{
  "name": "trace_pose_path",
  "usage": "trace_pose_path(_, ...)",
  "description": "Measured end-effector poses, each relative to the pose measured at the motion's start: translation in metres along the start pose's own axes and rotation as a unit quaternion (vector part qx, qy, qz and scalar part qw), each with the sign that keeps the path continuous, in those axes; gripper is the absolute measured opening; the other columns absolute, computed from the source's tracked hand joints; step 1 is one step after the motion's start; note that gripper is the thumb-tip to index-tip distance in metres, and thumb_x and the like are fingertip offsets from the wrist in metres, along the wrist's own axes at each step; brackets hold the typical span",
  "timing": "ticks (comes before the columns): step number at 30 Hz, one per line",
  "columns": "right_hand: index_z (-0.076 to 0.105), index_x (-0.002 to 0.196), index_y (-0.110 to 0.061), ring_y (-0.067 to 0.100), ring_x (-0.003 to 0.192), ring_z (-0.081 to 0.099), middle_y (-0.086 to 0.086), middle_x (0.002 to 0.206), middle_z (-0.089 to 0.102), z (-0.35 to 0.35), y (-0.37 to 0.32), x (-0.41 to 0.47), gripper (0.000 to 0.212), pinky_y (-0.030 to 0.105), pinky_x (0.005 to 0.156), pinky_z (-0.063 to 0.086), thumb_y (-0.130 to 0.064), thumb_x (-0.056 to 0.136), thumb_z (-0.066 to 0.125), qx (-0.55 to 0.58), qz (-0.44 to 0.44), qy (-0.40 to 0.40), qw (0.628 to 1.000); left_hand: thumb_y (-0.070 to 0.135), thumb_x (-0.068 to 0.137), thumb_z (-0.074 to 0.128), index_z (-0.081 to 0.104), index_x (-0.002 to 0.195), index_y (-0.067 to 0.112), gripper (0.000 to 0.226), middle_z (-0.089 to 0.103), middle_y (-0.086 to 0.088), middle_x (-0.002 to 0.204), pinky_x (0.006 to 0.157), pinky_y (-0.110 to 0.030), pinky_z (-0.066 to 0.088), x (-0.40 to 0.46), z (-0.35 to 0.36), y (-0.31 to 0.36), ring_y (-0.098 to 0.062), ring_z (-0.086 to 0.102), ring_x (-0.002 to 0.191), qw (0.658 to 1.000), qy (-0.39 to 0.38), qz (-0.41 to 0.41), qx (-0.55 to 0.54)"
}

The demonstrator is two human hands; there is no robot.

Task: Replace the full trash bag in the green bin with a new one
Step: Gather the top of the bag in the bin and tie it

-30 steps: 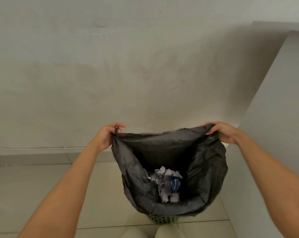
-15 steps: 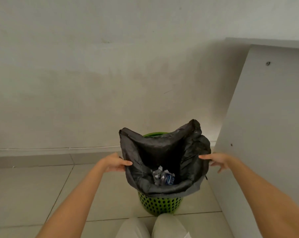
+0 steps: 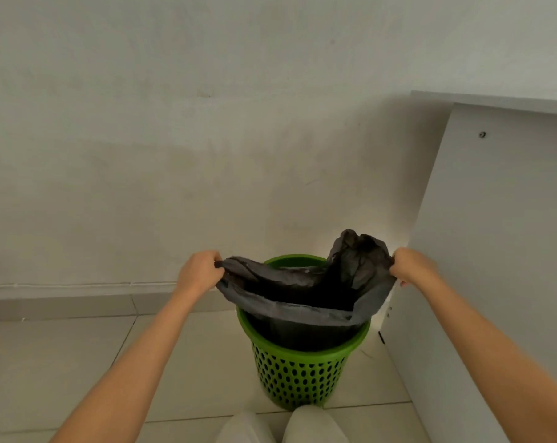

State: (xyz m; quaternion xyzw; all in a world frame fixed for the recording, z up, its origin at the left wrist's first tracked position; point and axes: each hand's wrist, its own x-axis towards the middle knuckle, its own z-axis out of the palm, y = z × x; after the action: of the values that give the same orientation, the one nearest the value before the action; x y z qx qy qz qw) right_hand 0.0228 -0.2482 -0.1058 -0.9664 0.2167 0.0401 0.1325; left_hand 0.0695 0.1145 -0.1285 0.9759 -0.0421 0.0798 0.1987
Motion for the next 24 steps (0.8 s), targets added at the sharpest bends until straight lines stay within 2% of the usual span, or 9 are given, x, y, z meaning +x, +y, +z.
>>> trace_pose_path(3, 0.062, 0.104, 0.002, 0.015, 0.062, 0.061, 0.015, 0.093, 0.065, -0.004, -0.014, -0.004, 0.02, 0.024, 0.056, 0.047, -0.006, 0.091, 0.048, 0.175, -0.062, -0.053, 0.981, 0.01, 0.084, 0.052, 0.061, 0.097, 0.012, 0.015, 0.068, -0.014, 0.093, 0.069, -0.031, 0.043, -0.001, 0.001, 0.01, -0.031, 0.062, 0.09, 0.997, -0.003, 0.058, -0.043)
trace_pose_path(5, 0.061, 0.112, -0.006, 0.02, 0.087, 0.059, 0.008, 0.107, 0.061, -0.009, -0.026, -0.019, 0.025, 0.031, 0.08, 0.047, -0.016, 0.09, 0.054, 0.256, -0.095, -0.142, 0.951, 0.005, 0.086, 0.051, 0.058, 0.085, 0.015, 0.013, 0.062, -0.011, 0.083, 0.064, -0.028, 0.038, -0.003, 0.002, 0.019, -0.027, 0.059, 0.077, 0.976, -0.116, 0.064, -0.173)
trace_pose_path(7, 0.06, 0.116, -0.013, 0.02, 0.111, 0.052, 0.002, 0.118, 0.059, -0.003, -0.03, -0.029, 0.029, 0.035, 0.097, 0.039, -0.025, 0.09, 0.055, 0.249, -0.135, -0.232, 0.931, 0.007, 0.085, 0.053, 0.058, 0.084, 0.021, 0.015, 0.061, -0.002, 0.081, 0.062, -0.023, 0.042, -0.01, 0.0, 0.024, -0.014, 0.057, 0.071, 0.894, -0.305, 0.038, -0.328)
trace_pose_path(9, 0.061, 0.113, -0.015, 0.02, 0.112, 0.055, 0.003, 0.117, 0.061, 0.008, -0.026, -0.03, 0.025, 0.033, 0.096, 0.044, -0.025, 0.093, 0.049, 0.312, -0.158, -0.283, 0.893, 0.02, 0.08, 0.054, 0.058, 0.089, 0.023, 0.01, 0.065, 0.006, 0.085, 0.066, -0.017, 0.048, -0.014, 0.001, 0.019, -0.008, 0.06, 0.075, 0.843, -0.386, 0.006, -0.374)
trace_pose_path(12, 0.056, 0.116, -0.015, 0.024, 0.114, 0.053, 0.009, 0.121, 0.058, 0.026, -0.005, -0.015, 0.024, 0.035, 0.095, 0.042, -0.013, 0.095, 0.043, 0.373, -0.123, -0.161, 0.905, 0.018, 0.084, 0.045, 0.052, 0.087, 0.017, 0.008, 0.057, -0.007, 0.095, 0.065, -0.024, 0.038, -0.013, 0.018, -0.006, -0.016, 0.052, 0.077, 0.921, -0.268, -0.048, -0.277)
trace_pose_path(15, 0.034, 0.138, -0.008, 0.03, 0.129, 0.041, 0.016, 0.142, 0.04, 0.047, 0.03, 0.007, 0.06, 0.041, 0.105, 0.039, 0.001, 0.082, 0.055, 0.187, -0.096, -0.093, 0.973, -0.003, 0.088, 0.037, 0.053, 0.108, 0.004, 0.027, 0.057, -0.015, 0.116, 0.077, -0.026, 0.036, -0.011, 0.04, -0.043, -0.026, 0.052, 0.103, 0.957, -0.22, -0.046, -0.186)
trace_pose_path(17, 0.016, 0.146, -0.01, 0.034, 0.141, 0.021, 0.019, 0.153, 0.019, 0.065, 0.039, 0.012, 0.087, 0.047, 0.115, 0.022, -0.012, 0.076, 0.068, 0.061, -0.093, -0.125, 0.986, -0.003, 0.086, 0.043, 0.052, 0.117, 0.007, 0.034, 0.053, -0.015, 0.124, 0.089, -0.027, 0.036, -0.013, 0.053, -0.057, -0.029, 0.047, 0.119, 0.968, -0.219, -0.025, -0.12)
trace_pose_path(20, -0.003, 0.148, -0.012, 0.029, 0.145, -0.007, 0.012, 0.157, -0.001, 0.081, 0.022, 0.01, 0.107, 0.048, 0.116, -0.002, -0.034, 0.075, 0.071, 0.009, -0.166, -0.119, 0.979, 0.034, 0.079, 0.059, 0.048, 0.13, 0.018, 0.054, 0.044, -0.013, 0.133, 0.106, -0.031, 0.027, -0.011, 0.059, -0.04, -0.027, 0.033, 0.129, 0.977, -0.213, 0.025, -0.014)
trace_pose_path(24, -0.017, 0.146, -0.013, 0.029, 0.144, -0.015, 0.01, 0.157, -0.013, 0.101, -0.009, 0.022, 0.133, 0.049, 0.116, -0.007, -0.068, 0.059, 0.067, -0.019, -0.27, -0.161, 0.949, 0.028, 0.088, 0.051, 0.063, 0.109, 0.011, 0.03, 0.058, -0.011, 0.114, 0.094, -0.028, 0.038, -0.003, 0.058, 0.008, -0.02, 0.051, 0.109, 0.943, -0.289, 0.084, -0.142)
